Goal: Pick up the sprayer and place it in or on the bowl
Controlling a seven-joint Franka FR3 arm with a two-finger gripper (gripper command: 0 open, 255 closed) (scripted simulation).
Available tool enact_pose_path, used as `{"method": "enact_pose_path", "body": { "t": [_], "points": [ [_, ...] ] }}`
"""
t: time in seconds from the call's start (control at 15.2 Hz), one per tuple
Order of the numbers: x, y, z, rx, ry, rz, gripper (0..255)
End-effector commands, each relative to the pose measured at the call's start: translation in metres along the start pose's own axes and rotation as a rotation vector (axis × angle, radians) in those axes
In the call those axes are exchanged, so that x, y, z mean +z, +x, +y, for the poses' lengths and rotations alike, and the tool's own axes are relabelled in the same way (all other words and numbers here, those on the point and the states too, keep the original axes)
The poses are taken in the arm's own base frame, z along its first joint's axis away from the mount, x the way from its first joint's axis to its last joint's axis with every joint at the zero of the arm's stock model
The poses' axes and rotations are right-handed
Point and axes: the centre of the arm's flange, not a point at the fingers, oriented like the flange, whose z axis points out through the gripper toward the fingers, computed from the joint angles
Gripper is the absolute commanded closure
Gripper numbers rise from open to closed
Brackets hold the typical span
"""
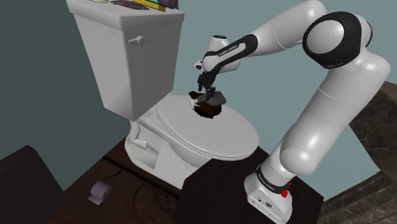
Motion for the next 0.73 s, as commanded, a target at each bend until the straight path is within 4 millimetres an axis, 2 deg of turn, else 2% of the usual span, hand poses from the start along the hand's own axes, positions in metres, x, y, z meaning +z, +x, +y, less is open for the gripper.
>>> {"method": "enact_pose_path", "body": {
  "t": [0.0,0.13,0.66],
  "points": [
    [-0.022,0.001,0.0,0.0,0.0,0.0,0],
    [-0.045,0.001,0.0,0.0,0.0,0.0,0],
    [-0.045,0.001,0.0,0.0,0.0,0.0,0]
  ]
}}
